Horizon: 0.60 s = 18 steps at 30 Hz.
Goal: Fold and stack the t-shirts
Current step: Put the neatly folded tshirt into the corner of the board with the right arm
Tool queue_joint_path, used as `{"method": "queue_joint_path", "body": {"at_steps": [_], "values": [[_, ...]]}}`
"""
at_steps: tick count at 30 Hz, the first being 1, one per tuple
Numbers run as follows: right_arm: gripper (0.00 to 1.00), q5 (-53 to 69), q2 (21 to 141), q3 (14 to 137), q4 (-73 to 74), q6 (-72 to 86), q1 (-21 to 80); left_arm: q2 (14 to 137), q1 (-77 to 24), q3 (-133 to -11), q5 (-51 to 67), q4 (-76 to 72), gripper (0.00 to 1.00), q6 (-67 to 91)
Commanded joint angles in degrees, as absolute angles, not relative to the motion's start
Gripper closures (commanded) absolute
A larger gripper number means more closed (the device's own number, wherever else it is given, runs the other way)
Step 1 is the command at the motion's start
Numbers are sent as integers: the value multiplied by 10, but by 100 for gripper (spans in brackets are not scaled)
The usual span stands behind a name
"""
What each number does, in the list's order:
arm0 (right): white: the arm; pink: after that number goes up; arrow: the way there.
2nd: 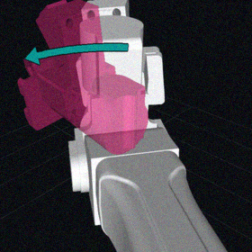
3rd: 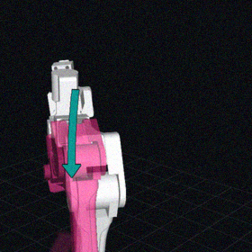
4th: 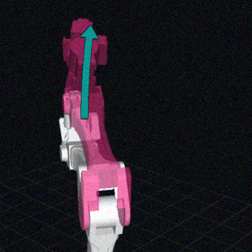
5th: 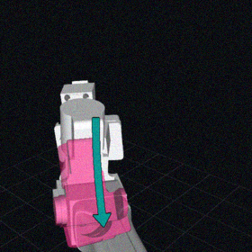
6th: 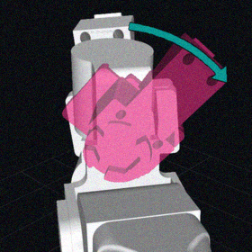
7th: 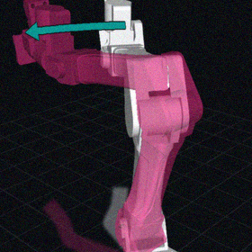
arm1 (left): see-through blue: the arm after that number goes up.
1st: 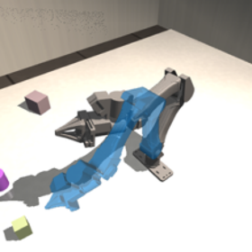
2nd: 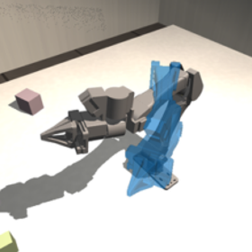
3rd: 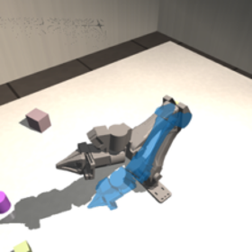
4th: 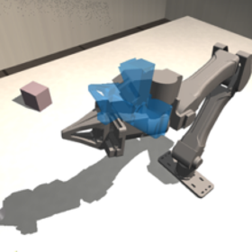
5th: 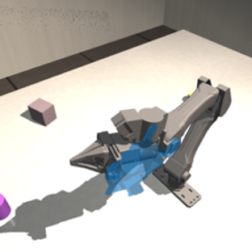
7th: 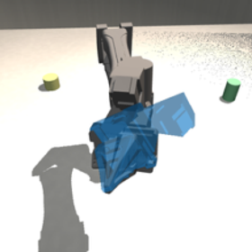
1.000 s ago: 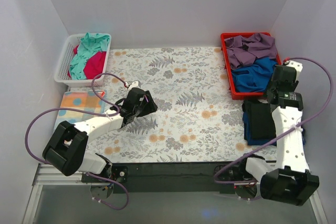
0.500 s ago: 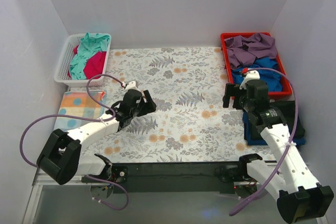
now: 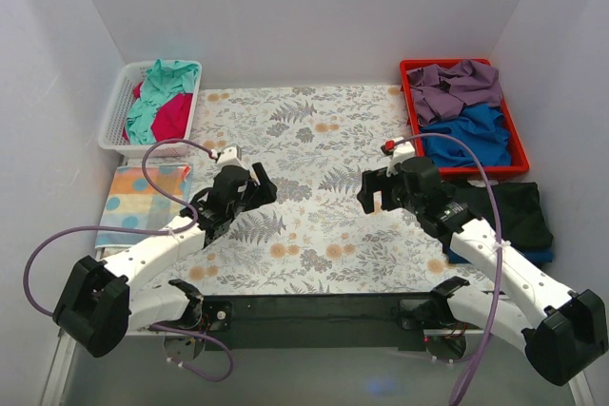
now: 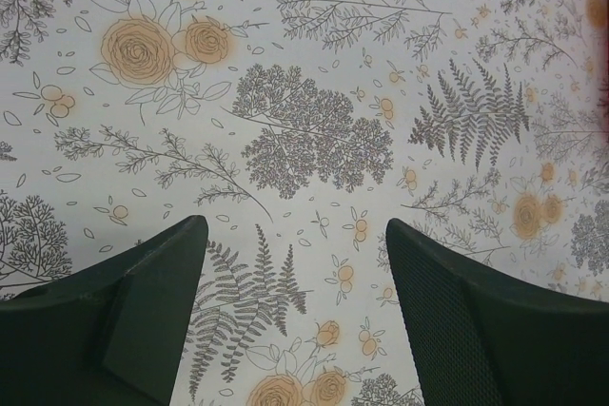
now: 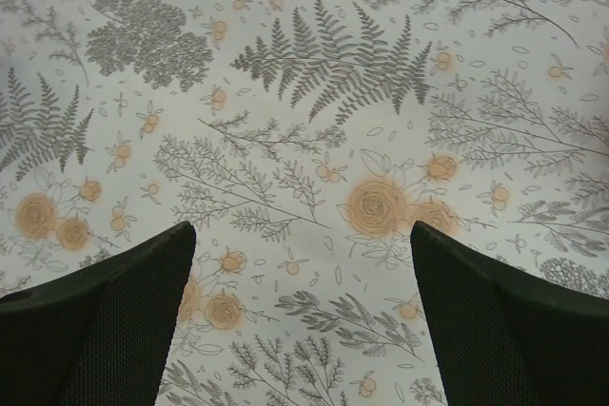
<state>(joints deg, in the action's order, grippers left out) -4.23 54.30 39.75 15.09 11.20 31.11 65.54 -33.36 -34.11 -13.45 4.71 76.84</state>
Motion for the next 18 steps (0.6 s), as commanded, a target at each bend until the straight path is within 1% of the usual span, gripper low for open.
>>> {"method": "queue_joint_path", "body": {"at_steps": [1,18], "values": [[1,-16,549,395,70,114,344,621,-337,-338,-160,61,25,763],[2,27,575,389,37,118,350,610,-337,-347,-156,75,25,767]]}}
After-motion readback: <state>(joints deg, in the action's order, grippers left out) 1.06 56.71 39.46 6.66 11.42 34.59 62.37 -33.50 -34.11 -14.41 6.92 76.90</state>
